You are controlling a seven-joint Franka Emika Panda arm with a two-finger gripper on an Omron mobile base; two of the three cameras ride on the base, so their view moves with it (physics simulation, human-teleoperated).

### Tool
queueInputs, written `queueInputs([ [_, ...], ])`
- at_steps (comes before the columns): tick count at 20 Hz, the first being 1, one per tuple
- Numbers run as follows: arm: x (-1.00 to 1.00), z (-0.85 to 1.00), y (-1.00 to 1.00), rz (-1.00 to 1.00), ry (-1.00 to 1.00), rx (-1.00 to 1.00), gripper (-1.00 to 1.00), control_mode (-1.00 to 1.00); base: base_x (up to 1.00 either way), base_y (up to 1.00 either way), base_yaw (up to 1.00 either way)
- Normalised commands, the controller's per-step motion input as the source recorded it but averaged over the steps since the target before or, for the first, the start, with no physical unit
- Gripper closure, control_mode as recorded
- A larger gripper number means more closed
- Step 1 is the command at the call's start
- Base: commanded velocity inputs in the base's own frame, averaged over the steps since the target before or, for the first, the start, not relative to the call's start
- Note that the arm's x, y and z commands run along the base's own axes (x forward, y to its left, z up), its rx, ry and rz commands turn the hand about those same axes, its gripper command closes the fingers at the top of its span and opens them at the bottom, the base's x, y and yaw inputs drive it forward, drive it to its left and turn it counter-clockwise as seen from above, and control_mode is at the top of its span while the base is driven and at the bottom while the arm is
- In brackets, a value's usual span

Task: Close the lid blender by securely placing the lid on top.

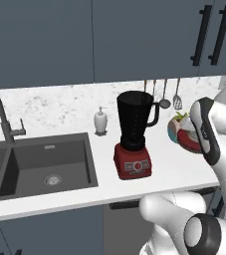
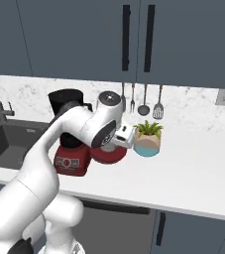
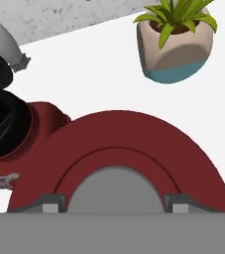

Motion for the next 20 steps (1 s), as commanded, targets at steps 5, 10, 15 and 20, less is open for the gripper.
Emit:
queueInputs([
  [5, 0.0, 1.0, 0.31, 0.0, -0.21, -0.05, 1.0, -1.0, 0.0, 0.0, 0.0],
  [10, 0.0, 0.81, 0.35, 0.01, -0.17, -0.06, 1.0, -1.0, 0.0, 0.0, 0.0],
  [15, 0.0, 0.77, 0.38, 0.03, -0.17, -0.04, 1.0, -1.0, 0.0, 0.0, 0.0],
  [20, 0.0, 0.68, 0.39, 0.04, -0.13, -0.03, 1.0, -1.0, 0.0, 0.0, 0.0],
])
